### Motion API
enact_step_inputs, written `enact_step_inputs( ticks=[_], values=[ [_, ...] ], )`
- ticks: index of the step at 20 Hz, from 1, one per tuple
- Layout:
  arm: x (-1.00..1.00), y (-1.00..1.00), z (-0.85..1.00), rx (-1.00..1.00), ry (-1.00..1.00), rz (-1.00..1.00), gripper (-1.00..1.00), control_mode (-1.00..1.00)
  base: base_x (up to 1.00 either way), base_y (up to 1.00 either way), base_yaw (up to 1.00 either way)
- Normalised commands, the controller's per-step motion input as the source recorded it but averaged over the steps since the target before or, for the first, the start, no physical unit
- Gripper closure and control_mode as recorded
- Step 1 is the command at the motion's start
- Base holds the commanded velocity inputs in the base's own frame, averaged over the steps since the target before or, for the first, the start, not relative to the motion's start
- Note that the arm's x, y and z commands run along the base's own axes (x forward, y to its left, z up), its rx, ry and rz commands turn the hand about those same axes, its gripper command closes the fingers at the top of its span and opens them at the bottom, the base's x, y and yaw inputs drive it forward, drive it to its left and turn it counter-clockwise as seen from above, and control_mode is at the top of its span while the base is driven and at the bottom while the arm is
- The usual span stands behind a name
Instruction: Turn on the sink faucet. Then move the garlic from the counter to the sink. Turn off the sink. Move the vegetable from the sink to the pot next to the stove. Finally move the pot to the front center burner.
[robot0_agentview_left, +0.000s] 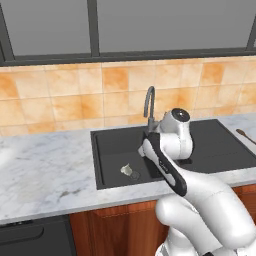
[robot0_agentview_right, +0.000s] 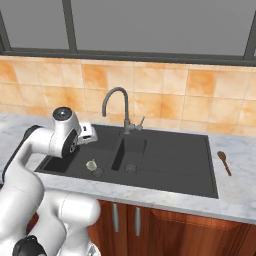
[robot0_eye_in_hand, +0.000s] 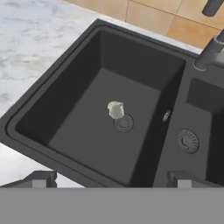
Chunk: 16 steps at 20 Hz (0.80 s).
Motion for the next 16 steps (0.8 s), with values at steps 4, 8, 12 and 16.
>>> enact_step_inputs(
  ticks=[4, 8, 12, 16],
  values=[
    [0.19, 0.23, -0.17, 0.00, 0.15, -0.09, -1.00, -1.00, 0.00, 0.00, 0.00],
    [0.18, 0.47, -0.24, 0.00, 0.17, -0.17, -1.00, -1.00, 0.00, 0.00, 0.00],
    [0.27, 0.41, -0.25, 0.00, 0.11, -0.17, -1.00, -1.00, 0.00, 0.00, 0.00],
    [0.29, 0.08, -0.25, 0.00, 0.10, -0.12, -1.00, -1.00, 0.00, 0.00, 0.00]
  ],
)
